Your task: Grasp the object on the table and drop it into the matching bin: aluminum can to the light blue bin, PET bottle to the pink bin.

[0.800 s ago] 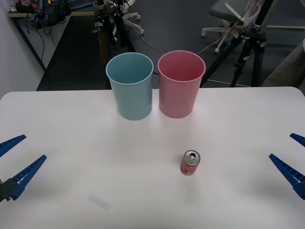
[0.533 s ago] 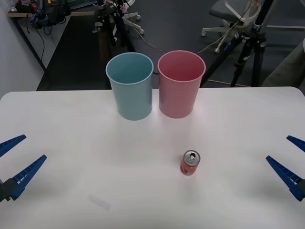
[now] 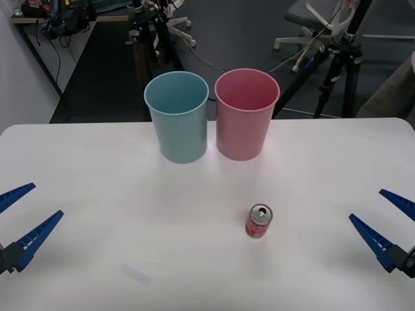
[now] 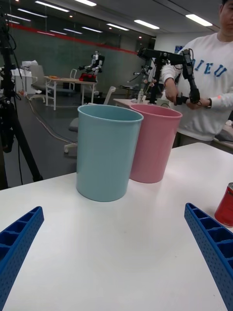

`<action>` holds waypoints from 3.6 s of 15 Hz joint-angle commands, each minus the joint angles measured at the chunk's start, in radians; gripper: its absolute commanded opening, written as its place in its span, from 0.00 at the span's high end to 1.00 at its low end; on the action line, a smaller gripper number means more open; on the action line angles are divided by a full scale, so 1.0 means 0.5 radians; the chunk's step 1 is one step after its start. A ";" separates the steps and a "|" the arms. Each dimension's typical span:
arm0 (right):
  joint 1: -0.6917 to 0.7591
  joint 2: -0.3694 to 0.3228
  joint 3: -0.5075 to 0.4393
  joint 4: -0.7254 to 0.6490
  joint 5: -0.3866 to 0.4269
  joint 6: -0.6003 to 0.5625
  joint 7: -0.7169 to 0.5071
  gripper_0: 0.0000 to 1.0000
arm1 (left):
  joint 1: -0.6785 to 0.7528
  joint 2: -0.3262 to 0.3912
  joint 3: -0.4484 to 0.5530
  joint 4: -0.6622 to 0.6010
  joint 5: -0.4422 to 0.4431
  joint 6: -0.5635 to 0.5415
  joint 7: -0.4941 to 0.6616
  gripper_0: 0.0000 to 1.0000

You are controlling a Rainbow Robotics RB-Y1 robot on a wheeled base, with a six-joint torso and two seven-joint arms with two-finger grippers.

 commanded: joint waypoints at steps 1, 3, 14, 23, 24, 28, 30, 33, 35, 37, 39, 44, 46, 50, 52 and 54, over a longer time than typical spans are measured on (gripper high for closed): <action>0.078 0.000 0.132 0.000 -0.100 0.144 0.259 0.00 | 0.000 0.000 0.000 0.000 0.000 0.000 0.000 0.00; 0.124 0.000 0.221 0.000 -0.171 0.156 0.416 0.00 | 0.000 0.000 0.000 0.000 0.000 0.000 0.000 0.00; 0.238 0.003 0.684 0.168 -0.336 0.089 1.121 0.00 | 0.000 0.000 0.000 0.000 0.000 0.000 0.000 0.00; 0.011 0.261 0.721 0.487 -0.137 0.101 1.321 0.00 | 0.000 0.000 0.000 0.000 0.000 0.000 0.000 0.00; -0.004 0.282 0.724 0.487 -0.112 0.128 1.327 0.00 | 0.000 0.000 0.000 0.000 0.000 0.000 0.000 0.00; -0.078 0.338 0.782 0.491 -0.066 0.279 1.333 0.00 | 0.000 0.000 0.000 0.000 0.000 0.000 0.000 0.00; -0.106 0.359 0.810 0.487 -0.048 0.331 1.333 0.00 | 0.000 0.000 0.000 0.000 0.000 0.000 0.000 0.00; -0.149 0.405 0.838 0.491 0.004 0.401 1.324 0.00 | 0.000 0.000 0.000 0.000 0.000 0.000 0.000 0.00; -0.186 0.445 0.859 0.491 0.041 0.457 1.324 0.00 | 0.000 0.000 0.000 0.000 0.000 0.000 0.000 0.00; -0.216 0.463 0.874 0.491 0.065 0.500 1.321 0.00 | 0.000 0.000 0.000 0.000 0.000 0.000 0.000 0.00; -0.253 0.470 0.902 0.491 0.069 0.558 1.321 0.00 | 0.000 0.000 0.000 0.000 0.000 0.000 0.000 0.00; -0.320 0.473 0.966 0.491 0.075 0.711 1.309 0.00 | 0.000 0.000 0.000 0.000 0.000 0.000 0.000 0.00; -0.339 0.473 1.000 0.491 0.075 0.776 1.296 0.00 | 0.000 0.000 0.000 0.000 0.000 0.000 0.000 0.00; -0.357 0.473 1.055 0.491 0.069 0.849 1.266 0.00 | 0.000 0.000 0.000 0.000 0.000 0.000 0.000 0.00; -0.360 0.473 1.068 0.491 0.069 0.852 1.253 0.00 | 0.000 0.000 0.000 0.000 0.000 0.000 0.000 0.00; -0.357 0.473 1.074 0.491 0.069 0.856 1.241 0.00 | 0.000 0.000 0.000 0.000 0.000 0.000 0.000 0.00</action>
